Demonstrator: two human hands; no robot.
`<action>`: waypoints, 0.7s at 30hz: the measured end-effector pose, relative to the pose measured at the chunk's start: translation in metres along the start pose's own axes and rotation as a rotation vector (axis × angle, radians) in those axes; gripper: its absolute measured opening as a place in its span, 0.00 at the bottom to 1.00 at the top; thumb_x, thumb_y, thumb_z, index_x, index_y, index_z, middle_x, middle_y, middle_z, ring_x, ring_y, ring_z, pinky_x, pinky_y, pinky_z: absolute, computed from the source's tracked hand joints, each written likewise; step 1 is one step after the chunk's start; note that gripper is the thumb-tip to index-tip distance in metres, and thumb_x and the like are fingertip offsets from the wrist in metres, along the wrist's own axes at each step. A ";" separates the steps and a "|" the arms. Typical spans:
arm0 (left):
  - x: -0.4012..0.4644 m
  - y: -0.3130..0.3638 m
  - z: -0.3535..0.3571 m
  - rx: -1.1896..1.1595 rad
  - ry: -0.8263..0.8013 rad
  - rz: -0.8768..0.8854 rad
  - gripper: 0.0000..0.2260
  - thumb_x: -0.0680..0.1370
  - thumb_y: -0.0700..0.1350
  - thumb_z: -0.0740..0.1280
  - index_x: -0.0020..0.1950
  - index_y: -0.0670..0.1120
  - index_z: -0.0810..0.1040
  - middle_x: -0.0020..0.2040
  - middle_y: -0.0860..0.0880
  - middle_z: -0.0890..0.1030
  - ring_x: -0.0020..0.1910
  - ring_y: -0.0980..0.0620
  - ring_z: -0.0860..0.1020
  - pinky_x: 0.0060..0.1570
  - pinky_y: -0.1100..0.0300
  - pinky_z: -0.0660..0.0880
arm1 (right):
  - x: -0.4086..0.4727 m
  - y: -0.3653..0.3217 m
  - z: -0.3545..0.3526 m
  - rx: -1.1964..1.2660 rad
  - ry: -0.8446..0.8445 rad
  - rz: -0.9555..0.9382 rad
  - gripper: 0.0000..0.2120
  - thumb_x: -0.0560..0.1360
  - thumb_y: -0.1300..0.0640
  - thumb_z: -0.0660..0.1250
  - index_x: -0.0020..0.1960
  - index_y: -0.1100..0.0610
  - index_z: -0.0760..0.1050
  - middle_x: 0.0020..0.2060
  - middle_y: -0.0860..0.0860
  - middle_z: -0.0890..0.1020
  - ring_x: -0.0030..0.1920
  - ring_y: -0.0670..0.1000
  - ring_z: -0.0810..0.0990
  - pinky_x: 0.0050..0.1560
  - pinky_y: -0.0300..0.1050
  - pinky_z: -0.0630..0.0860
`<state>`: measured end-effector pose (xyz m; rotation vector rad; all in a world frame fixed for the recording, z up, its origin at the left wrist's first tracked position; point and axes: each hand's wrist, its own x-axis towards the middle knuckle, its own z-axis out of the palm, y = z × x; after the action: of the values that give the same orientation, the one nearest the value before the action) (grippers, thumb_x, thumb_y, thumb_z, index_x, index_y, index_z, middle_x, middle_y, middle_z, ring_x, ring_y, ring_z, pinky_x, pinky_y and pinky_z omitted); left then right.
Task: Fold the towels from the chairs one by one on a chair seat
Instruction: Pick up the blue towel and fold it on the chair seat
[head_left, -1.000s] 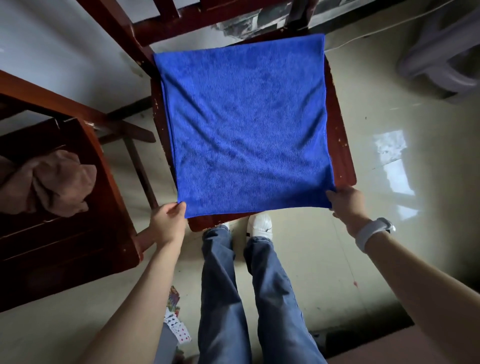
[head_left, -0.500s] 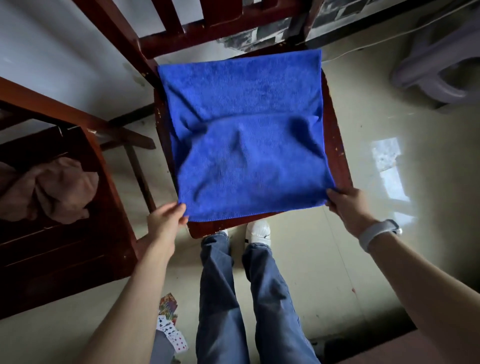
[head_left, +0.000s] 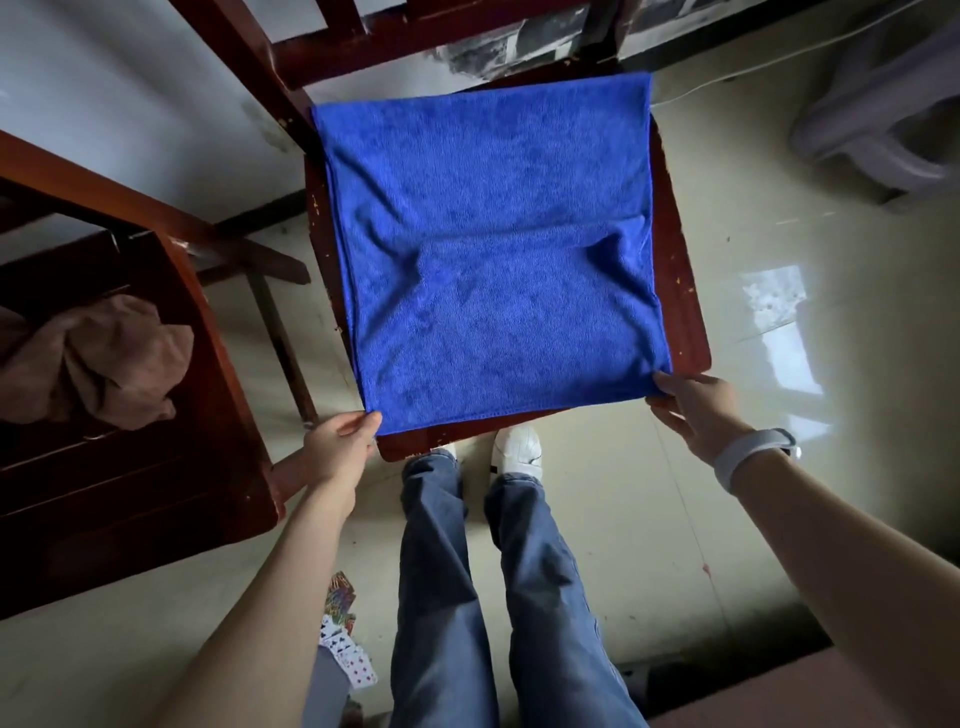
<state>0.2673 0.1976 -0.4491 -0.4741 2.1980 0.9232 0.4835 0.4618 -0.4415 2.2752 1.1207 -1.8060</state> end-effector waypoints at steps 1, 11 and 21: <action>0.000 0.000 -0.001 -0.009 -0.009 0.001 0.09 0.74 0.38 0.69 0.53 0.37 0.78 0.40 0.46 0.79 0.34 0.54 0.75 0.35 0.68 0.75 | -0.001 0.000 0.000 0.017 -0.019 0.020 0.08 0.75 0.63 0.64 0.38 0.57 0.71 0.34 0.53 0.75 0.34 0.49 0.75 0.36 0.37 0.75; -0.003 0.005 -0.012 -0.370 -0.011 -0.068 0.05 0.76 0.37 0.66 0.51 0.38 0.75 0.37 0.46 0.76 0.34 0.54 0.75 0.32 0.70 0.76 | -0.011 0.000 -0.015 0.039 -0.020 -0.118 0.11 0.76 0.65 0.63 0.35 0.60 0.71 0.32 0.53 0.72 0.34 0.47 0.73 0.31 0.27 0.74; -0.003 0.004 -0.012 -0.478 0.009 -0.077 0.03 0.77 0.37 0.64 0.45 0.43 0.76 0.39 0.48 0.75 0.34 0.56 0.73 0.35 0.71 0.74 | -0.011 0.005 -0.021 0.142 -0.057 -0.090 0.10 0.76 0.65 0.63 0.36 0.60 0.71 0.31 0.52 0.69 0.32 0.46 0.69 0.30 0.27 0.72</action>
<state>0.2621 0.1915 -0.4390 -0.7788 1.9428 1.4091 0.5032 0.4614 -0.4275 2.2649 1.1374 -2.0324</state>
